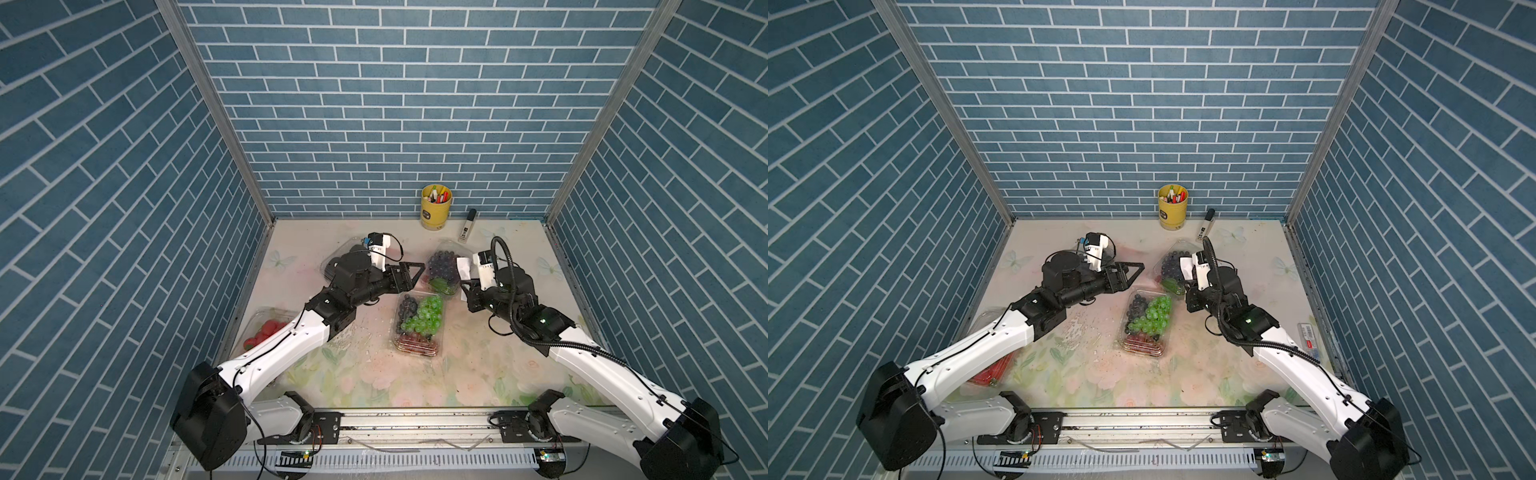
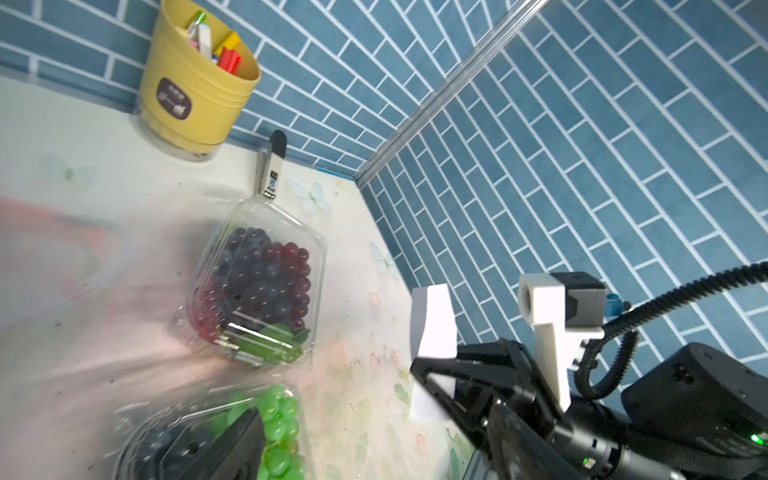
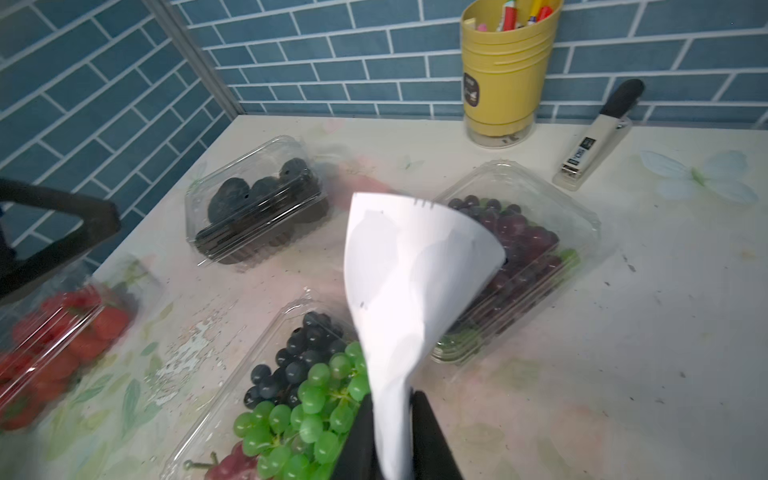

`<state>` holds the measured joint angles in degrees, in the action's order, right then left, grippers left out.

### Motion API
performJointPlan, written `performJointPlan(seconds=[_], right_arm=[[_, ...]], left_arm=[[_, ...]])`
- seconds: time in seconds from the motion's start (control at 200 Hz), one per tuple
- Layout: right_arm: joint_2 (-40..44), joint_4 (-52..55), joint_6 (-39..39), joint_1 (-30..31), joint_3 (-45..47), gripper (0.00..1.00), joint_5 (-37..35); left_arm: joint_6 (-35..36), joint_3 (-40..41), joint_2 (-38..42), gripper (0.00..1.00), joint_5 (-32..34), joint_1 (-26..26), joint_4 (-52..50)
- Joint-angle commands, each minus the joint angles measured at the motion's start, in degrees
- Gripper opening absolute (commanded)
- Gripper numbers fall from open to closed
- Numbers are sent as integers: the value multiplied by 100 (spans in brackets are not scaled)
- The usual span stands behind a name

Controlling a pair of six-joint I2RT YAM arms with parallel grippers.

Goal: Label fruit boxes
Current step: Pick up the label sticker from the center of the board.

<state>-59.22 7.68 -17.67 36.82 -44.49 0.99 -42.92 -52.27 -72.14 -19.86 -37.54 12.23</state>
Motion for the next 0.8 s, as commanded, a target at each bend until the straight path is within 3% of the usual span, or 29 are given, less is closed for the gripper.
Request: performJointPlan(seconds=[0.0,0.5,0.665,0.795], right_arm=[[-6,-154,246,164,-207,17,199],[-58,-256,60,602,-466,20,367],[-125,-283,65,686,-508,21,362],[-148,-319,62,712,-474,21,366]], left_arm=[[293,-279,-141,84,-109,-184,306],[311,-660,-919,74,-387,-544,718],[178,-670,-1056,60,-503,-570,1041],[173,-701,-1074,41,-529,-566,1097]])
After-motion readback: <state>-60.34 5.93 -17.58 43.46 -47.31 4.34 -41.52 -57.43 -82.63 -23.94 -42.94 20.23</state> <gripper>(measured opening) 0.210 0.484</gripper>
